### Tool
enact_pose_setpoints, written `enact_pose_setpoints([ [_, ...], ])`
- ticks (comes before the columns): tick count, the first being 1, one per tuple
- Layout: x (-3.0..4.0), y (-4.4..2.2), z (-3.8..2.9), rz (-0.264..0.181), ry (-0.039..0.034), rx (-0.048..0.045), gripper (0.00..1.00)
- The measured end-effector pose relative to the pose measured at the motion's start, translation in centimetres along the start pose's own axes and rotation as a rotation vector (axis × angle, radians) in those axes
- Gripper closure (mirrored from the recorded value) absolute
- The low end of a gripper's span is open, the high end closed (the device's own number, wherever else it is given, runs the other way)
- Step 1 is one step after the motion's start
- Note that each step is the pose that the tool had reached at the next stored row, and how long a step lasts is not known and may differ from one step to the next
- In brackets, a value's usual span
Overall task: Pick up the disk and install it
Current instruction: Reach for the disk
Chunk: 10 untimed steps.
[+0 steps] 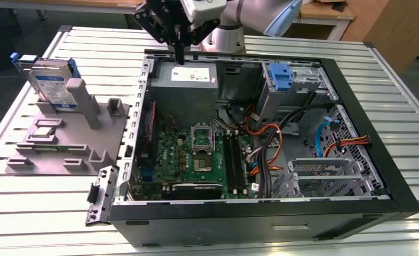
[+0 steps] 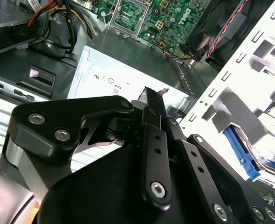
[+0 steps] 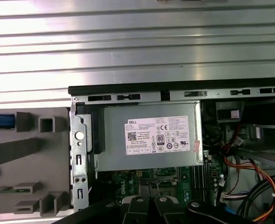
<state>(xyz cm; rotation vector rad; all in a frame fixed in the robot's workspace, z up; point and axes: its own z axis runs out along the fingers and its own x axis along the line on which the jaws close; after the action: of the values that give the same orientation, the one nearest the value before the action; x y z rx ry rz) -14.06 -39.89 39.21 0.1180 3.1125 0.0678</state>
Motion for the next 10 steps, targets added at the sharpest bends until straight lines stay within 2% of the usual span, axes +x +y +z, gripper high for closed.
enact_pose_setpoints([
  [10,0.34,-0.03,0.06,0.000,0.0002,0.0001,0.90],
])
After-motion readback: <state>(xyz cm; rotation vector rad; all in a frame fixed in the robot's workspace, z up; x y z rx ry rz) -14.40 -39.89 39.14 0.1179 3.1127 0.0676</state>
